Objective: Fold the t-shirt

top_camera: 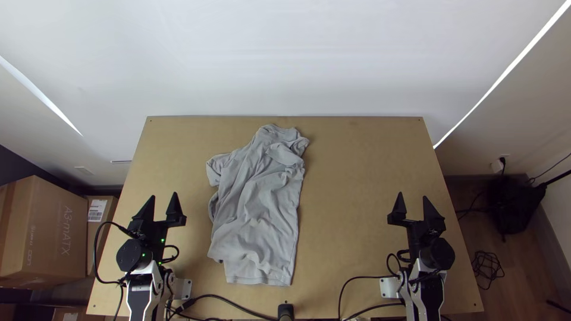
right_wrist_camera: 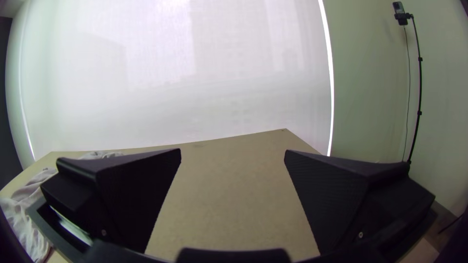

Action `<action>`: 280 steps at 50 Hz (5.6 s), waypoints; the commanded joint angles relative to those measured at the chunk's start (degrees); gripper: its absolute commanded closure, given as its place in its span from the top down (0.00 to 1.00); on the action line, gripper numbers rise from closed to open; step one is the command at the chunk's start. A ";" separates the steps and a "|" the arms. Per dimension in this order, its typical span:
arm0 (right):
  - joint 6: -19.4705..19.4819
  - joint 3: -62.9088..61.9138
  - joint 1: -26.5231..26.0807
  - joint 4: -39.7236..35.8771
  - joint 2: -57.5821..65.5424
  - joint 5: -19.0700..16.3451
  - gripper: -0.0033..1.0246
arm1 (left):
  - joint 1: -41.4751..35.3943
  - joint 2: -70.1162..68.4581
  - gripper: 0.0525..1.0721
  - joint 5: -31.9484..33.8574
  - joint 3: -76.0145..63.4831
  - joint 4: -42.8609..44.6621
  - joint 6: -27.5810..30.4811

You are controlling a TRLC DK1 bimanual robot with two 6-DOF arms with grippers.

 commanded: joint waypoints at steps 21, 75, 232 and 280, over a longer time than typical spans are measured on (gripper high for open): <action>0.05 -0.27 -0.25 -1.15 -0.12 0.15 0.95 | -0.28 -0.32 0.96 0.17 -2.22 -1.70 -1.07; 0.58 -0.27 1.59 -1.15 -0.21 0.06 0.95 | -0.55 -0.32 0.96 0.17 -2.22 -1.79 -1.34; 52.61 130.60 30.42 -45.10 143.76 -17.87 0.54 | -29.02 63.14 0.96 10.01 75.04 -67.44 12.11; 42.15 114.43 26.46 -45.18 126.18 -10.14 0.02 | -52.75 72.81 0.95 15.20 60.01 -54.70 25.91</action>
